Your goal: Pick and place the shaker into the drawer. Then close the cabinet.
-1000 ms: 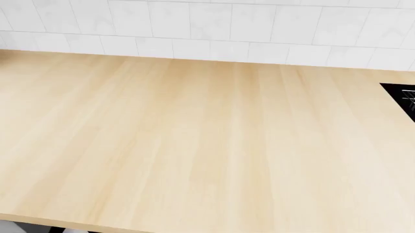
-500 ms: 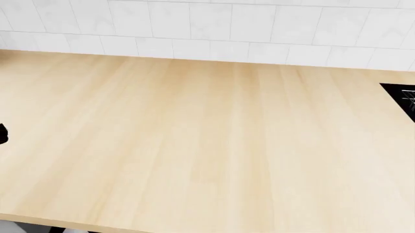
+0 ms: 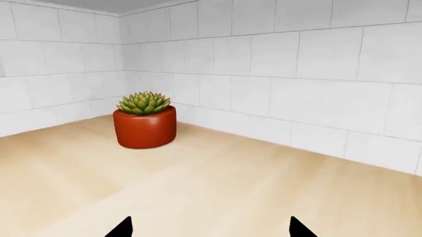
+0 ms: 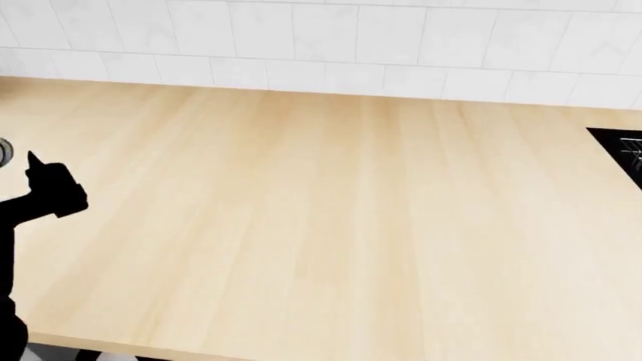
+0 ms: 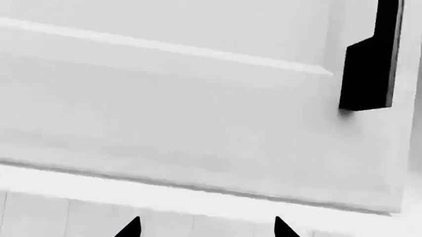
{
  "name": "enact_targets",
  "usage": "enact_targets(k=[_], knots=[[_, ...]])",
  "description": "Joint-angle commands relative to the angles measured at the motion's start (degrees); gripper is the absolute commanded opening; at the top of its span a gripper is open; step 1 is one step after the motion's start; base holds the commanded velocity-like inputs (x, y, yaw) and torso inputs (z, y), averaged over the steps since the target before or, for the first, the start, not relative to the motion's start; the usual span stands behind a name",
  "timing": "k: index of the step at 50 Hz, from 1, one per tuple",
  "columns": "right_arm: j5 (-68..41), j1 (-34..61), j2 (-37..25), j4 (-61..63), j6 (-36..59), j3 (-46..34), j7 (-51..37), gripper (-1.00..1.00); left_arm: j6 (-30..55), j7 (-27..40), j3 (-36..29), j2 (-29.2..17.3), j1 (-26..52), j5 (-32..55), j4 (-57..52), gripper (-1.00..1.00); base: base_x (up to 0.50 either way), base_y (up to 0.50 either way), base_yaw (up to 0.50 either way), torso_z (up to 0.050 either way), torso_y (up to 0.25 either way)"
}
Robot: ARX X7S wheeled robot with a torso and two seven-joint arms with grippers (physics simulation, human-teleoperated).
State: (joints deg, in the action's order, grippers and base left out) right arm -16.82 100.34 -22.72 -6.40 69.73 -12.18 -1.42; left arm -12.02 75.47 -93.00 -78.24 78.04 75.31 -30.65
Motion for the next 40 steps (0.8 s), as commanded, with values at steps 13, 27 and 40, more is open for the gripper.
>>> enact_targets(k=[13, 27, 40], knots=[[-74.6, -35.7, -14.3, 54.3, 12.0, 15.0, -64.7, 1.0, 7.7, 3.2, 1.8, 11.2, 5.4, -0.5, -7.0, 1.0, 0.0, 0.0, 0.0, 0.0, 0.0], [-63.7, -45.8, -17.4, 58.9, 7.3, 21.2, -48.6, 1.0, 7.6, 2.5, 1.3, 11.5, 4.0, -3.0, -7.6, 1.0, 0.05, -0.39, 0.0, 0.0, 0.0], [-66.8, -45.6, -16.5, 59.3, 7.3, 19.6, -53.8, 1.0, 6.9, 2.5, 0.9, 11.8, 2.3, -3.9, -7.2, 1.0, 0.06, -0.5, 0.0, 0.0, 0.0]])
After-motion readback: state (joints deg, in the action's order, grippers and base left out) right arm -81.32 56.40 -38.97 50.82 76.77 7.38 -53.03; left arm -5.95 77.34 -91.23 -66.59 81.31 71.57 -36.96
